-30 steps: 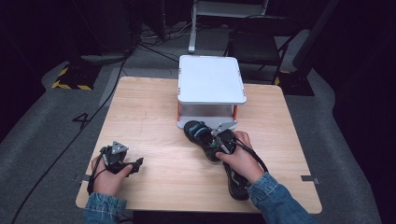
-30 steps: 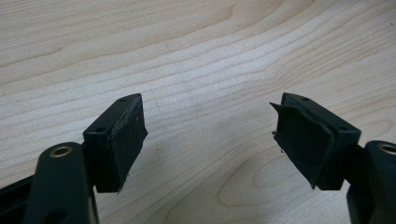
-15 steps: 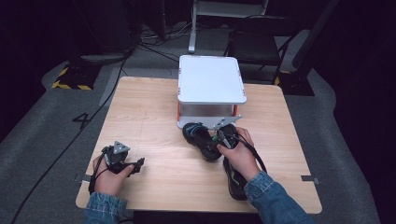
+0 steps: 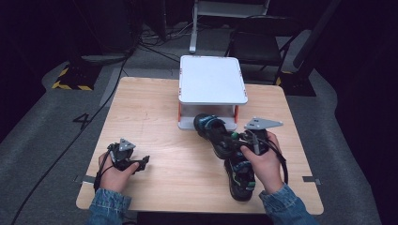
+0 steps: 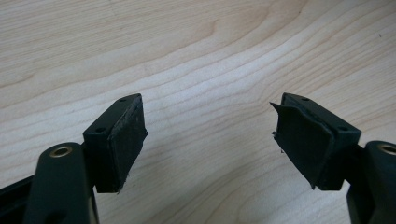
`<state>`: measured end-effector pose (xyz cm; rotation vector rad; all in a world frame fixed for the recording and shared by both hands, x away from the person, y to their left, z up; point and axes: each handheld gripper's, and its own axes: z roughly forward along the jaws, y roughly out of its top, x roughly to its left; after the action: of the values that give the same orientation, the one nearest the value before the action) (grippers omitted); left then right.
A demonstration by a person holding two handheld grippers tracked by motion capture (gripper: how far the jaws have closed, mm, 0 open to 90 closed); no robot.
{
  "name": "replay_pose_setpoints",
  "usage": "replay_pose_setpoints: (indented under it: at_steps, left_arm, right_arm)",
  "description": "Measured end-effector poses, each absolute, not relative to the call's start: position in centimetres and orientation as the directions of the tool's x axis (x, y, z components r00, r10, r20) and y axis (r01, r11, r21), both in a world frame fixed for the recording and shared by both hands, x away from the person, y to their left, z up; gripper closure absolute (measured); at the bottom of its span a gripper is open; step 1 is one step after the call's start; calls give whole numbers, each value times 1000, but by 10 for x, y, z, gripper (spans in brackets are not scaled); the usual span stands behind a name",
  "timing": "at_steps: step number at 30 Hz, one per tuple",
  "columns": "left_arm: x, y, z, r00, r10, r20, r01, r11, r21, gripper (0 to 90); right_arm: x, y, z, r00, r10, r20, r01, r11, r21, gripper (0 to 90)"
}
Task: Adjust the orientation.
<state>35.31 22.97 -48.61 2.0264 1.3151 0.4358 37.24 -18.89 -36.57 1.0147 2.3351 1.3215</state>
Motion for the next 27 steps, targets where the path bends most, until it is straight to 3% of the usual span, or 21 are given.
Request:
replay_pose_setpoints:
  at_steps: [6, 10, 18, 27]
  left_arm:
    - [359, 222, -485, 451, 888, -85, 665, -271, 696, 246]
    - [362, 218, -483, 464, 882, -85, 658, -279, 699, 243]
    - [368, 214, -485, 479, 873, -89, 653, -286, 702, 245]
    - [367, 215, -485, 474, 876, -89, 654, -283, 701, 244]
  right_arm:
    - [349, -232, -348, -666, 738, 112, 425, 252, 869, 720]
    - [343, -245, -340, -635, 769, 77, 414, 255, 874, 719]
    - [339, -290, -347, -499, 866, 36, 459, 229, 859, 720]
    - [342, -306, -366, -426, 905, 8, 545, 250, 800, 717]
